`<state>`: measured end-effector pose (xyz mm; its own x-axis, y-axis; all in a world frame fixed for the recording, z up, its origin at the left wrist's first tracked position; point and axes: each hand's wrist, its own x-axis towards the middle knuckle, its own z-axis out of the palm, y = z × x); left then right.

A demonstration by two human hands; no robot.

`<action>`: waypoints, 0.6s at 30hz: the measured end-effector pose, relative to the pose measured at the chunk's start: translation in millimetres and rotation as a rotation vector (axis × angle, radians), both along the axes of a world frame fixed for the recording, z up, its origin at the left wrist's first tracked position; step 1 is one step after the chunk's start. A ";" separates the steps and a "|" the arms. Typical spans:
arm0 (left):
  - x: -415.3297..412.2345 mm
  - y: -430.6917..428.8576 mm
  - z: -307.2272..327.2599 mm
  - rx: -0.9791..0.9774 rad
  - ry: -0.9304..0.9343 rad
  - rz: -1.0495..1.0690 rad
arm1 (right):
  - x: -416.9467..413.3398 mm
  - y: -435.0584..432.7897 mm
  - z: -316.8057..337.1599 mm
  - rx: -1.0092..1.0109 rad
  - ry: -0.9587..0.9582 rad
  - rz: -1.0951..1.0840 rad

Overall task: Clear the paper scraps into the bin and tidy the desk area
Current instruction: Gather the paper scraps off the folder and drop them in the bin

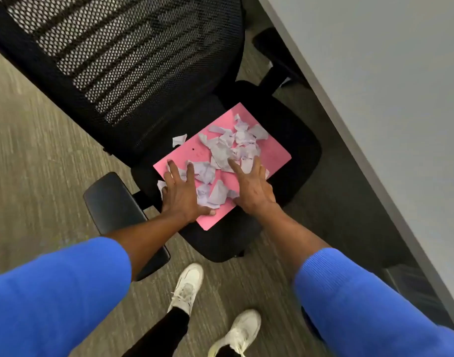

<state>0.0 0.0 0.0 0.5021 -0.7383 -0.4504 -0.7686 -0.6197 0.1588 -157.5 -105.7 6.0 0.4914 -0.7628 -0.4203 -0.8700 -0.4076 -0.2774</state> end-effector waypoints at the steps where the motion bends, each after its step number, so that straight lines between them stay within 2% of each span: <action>1: 2.0 -0.6 -4.9 -0.003 0.006 -0.010 | 2.5 -1.5 -3.1 0.003 0.012 0.031; 10: 7.4 -17.7 -25.1 -0.086 -0.019 -0.095 | 20.7 -14.9 -18.9 -0.108 0.044 0.105; 18: -2.4 -23.8 -26.0 -0.208 -0.006 -0.122 | 15.7 -11.3 -24.9 -0.158 -0.047 0.105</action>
